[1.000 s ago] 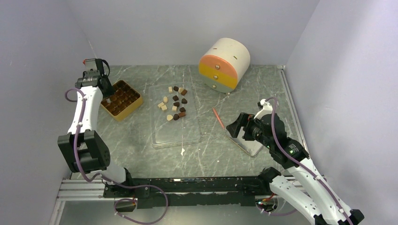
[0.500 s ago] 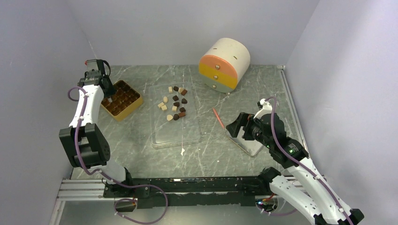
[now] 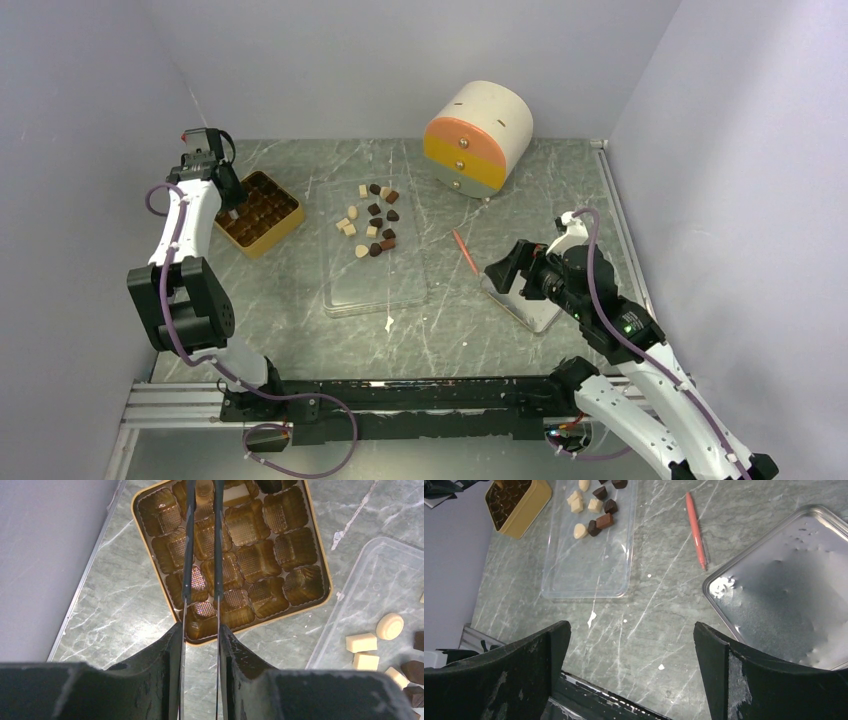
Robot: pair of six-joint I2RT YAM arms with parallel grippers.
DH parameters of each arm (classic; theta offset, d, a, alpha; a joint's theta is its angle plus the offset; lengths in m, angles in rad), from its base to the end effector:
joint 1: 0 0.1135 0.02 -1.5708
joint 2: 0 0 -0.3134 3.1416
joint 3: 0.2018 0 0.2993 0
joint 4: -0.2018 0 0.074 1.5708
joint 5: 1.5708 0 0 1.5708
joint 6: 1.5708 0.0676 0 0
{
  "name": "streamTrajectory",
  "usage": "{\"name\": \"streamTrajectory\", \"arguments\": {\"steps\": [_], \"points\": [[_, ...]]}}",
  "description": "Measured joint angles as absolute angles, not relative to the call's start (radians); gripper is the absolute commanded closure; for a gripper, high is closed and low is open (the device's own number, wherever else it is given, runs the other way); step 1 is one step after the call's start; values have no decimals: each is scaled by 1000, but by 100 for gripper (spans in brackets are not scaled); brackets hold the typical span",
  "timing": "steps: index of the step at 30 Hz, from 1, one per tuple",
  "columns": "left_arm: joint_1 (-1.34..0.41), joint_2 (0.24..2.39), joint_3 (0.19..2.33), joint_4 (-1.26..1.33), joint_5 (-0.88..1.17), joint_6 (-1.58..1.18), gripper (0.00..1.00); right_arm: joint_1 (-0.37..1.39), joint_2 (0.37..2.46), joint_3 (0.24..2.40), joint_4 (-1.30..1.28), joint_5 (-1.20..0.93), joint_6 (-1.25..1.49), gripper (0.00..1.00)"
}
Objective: Pack the chocolate
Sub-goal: Place the fake chocolate in the packing box.
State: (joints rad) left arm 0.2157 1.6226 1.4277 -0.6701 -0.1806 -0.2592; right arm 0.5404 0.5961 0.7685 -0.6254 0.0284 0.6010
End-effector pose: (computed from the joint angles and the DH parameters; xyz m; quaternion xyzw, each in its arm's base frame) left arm 0.4142 0.1032 0.3216 -0.2501 0.9010 0.0771 0.3460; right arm 0.1438 0.0840 0.3369 0.0332 0.8471 0.2763 0.4527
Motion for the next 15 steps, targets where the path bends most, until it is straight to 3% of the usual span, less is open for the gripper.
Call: {"name": "streamTrajectory", "arguments": {"steps": [15], "points": [[216,1595,1427,-667,-118,-257,67,540,593,770,-636,28,602,1]]}}
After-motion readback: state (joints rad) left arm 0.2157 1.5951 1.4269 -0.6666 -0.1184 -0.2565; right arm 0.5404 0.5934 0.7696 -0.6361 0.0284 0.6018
